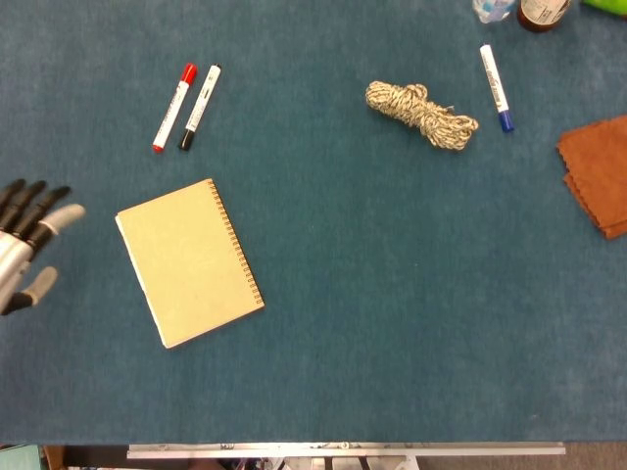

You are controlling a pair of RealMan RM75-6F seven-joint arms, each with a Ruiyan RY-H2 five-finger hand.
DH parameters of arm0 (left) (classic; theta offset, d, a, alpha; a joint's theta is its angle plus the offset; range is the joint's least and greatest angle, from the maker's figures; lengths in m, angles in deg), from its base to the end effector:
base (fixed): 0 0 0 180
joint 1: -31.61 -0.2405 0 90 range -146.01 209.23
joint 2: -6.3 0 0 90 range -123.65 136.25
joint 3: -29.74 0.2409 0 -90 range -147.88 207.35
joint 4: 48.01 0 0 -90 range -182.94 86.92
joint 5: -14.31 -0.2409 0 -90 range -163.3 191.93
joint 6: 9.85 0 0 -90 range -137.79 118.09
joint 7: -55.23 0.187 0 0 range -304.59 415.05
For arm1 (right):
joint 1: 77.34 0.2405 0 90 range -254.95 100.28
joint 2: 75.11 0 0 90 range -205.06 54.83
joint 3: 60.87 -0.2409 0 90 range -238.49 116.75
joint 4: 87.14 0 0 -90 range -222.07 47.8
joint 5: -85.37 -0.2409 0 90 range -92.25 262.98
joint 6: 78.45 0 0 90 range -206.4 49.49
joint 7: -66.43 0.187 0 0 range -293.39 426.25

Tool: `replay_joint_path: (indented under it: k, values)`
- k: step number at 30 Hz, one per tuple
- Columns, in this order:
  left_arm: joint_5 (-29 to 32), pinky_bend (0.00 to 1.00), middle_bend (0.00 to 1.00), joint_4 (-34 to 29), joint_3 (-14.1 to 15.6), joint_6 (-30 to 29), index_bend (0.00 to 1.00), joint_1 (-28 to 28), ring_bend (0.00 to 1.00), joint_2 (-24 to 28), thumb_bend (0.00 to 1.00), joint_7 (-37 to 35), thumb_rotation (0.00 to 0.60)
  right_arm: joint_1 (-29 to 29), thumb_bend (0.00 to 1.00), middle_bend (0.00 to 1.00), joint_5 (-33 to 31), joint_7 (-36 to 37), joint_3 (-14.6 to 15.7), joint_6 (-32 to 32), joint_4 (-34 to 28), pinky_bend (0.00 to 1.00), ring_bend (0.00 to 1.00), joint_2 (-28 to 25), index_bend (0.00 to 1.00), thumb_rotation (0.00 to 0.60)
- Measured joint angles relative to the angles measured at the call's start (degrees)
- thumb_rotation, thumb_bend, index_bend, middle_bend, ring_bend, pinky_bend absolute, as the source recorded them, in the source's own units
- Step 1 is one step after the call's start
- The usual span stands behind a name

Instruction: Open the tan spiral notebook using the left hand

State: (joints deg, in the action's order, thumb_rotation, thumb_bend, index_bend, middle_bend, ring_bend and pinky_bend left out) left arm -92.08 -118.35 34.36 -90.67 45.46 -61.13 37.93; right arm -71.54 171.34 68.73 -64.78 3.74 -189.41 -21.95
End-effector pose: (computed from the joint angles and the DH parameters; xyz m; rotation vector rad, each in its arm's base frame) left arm -0.3232 0.2389 0.0851 -1.9086 -0.8280 -0.9318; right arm -0.2854 -0.2323 0.1587 1.4139 -0.9312 0.9237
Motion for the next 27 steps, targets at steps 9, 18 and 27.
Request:
replay_joint_path:
  k: [9,18,27]
  values:
    - [-7.5,0.0,0.09,12.6,2.9,-1.8,0.19,5.8,0.0,-8.2,0.28,-3.2,0.6,-0.3,0.18,0.2,0.0,-1.0,0.2,0.3,-1.1,0.28,0.15,-0.4,0.22,0.6]
    - [-7.8,0.0,0.1,20.4,4.1,-2.4,0.21,7.8,0.0,-15.4,0.23,-2.9,0.6,-0.4,0.18,0.2,0.0,-2.0,0.3,0.4,-1.9,0.28,0.15,-0.5,0.22,0.6]
    - [-6.5,0.0,0.1,27.3,5.8,-1.7,0.21,8.8,0.0,-19.8,0.23,-3.7,0.6,-0.4,0.18,0.2,-0.3,-2.6,0.4,0.3,-2.3,0.28,0.15,-0.5,0.22,0.6]
